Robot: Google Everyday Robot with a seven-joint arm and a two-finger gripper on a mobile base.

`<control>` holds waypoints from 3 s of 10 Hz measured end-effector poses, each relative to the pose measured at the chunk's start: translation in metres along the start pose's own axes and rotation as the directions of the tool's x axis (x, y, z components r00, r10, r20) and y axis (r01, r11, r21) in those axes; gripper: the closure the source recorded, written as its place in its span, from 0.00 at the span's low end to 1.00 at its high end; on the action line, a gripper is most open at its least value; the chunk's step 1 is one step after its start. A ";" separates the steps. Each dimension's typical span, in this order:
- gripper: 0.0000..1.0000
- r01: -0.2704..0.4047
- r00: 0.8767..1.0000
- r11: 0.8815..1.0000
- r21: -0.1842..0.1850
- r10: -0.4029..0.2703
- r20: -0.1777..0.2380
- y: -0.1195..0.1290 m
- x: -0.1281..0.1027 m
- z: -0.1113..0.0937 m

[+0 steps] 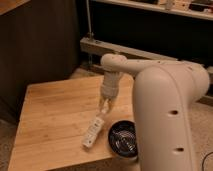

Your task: Place the bottle in the ceramic bowl

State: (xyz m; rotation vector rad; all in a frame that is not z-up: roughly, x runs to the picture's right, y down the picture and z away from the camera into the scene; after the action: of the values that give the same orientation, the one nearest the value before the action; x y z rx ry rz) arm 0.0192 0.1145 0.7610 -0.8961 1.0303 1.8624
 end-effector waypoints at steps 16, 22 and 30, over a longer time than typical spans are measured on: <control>1.00 -0.313 0.943 0.906 -0.283 0.333 0.022 -0.170 0.004 -0.004; 1.00 -0.264 0.953 0.929 -0.258 0.292 0.078 -0.128 -0.036 -0.039; 0.96 -0.288 0.947 0.937 -0.199 0.310 0.087 -0.151 -0.034 -0.039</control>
State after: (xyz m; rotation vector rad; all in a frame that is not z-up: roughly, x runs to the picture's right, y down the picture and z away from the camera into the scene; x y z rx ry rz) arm 0.1749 0.1213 0.7261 -0.7541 0.9750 2.2691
